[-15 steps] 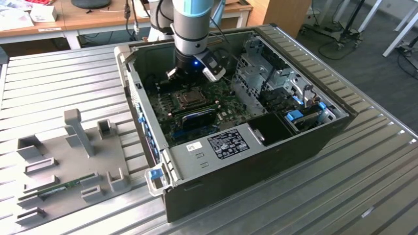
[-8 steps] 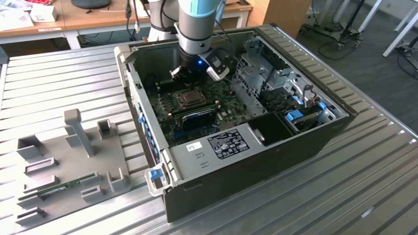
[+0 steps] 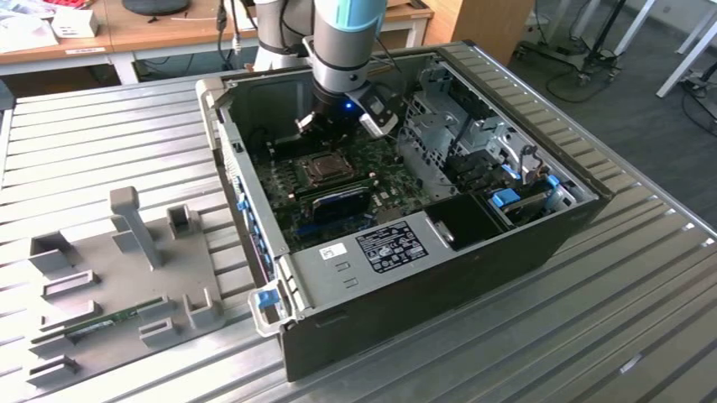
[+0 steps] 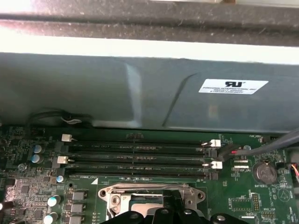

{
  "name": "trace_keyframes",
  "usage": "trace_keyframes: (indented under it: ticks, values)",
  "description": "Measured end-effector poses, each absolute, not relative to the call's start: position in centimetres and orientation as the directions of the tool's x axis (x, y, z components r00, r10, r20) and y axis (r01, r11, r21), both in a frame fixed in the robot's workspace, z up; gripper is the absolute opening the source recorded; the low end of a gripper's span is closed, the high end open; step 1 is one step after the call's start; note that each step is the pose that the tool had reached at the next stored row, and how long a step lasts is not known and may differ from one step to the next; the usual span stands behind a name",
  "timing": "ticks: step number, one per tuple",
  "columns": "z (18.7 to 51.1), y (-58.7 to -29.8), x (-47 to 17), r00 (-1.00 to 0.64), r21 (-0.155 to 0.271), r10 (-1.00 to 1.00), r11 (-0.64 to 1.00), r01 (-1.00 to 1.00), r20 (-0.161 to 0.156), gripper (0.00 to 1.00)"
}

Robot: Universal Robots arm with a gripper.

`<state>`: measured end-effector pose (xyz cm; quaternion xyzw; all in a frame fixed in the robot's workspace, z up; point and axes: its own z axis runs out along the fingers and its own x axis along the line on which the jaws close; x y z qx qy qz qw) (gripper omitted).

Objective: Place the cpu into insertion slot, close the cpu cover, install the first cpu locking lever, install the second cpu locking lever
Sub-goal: 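Install the first cpu locking lever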

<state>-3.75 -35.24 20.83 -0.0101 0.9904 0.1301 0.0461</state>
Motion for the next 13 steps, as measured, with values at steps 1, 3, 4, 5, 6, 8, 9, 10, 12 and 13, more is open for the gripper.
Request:
trace_keyframes:
  ticks: [1,3,4,5,6,8,9,10,12,13]
  values:
    - [20.82,-35.23,-3.75,-0.995,0.258,-0.012,0.966,-0.036,-0.094,0.11]
    - [20.82,-35.23,-3.75,-0.995,0.258,-0.013,0.965,-0.037,-0.094,0.11]
    - [20.83,-35.24,-3.75,-0.995,0.258,-0.013,0.965,-0.038,-0.095,0.11]
    - [20.83,-35.25,-3.75,-0.995,0.265,-0.013,0.964,-0.039,-0.099,0.11]
    - [20.82,-35.24,-3.75,-0.994,0.272,-0.013,0.961,-0.042,-0.105,0.11]
    - [20.82,-35.24,-3.75,-0.993,0.283,-0.015,0.958,-0.048,-0.117,0.11]
    - [20.81,-35.24,-3.75,-0.992,0.285,-0.016,0.957,-0.051,-0.123,0.11]
    - [20.77,-35.23,-3.76,-0.992,0.286,-0.017,0.957,-0.053,-0.128,0.11]
    - [20.64,-35.23,-3.79,-0.991,0.286,-0.019,0.957,-0.056,-0.131,0.11]
    - [20.55,-35.24,-3.81,-0.991,0.285,-0.019,0.957,-0.057,-0.132,0.11]
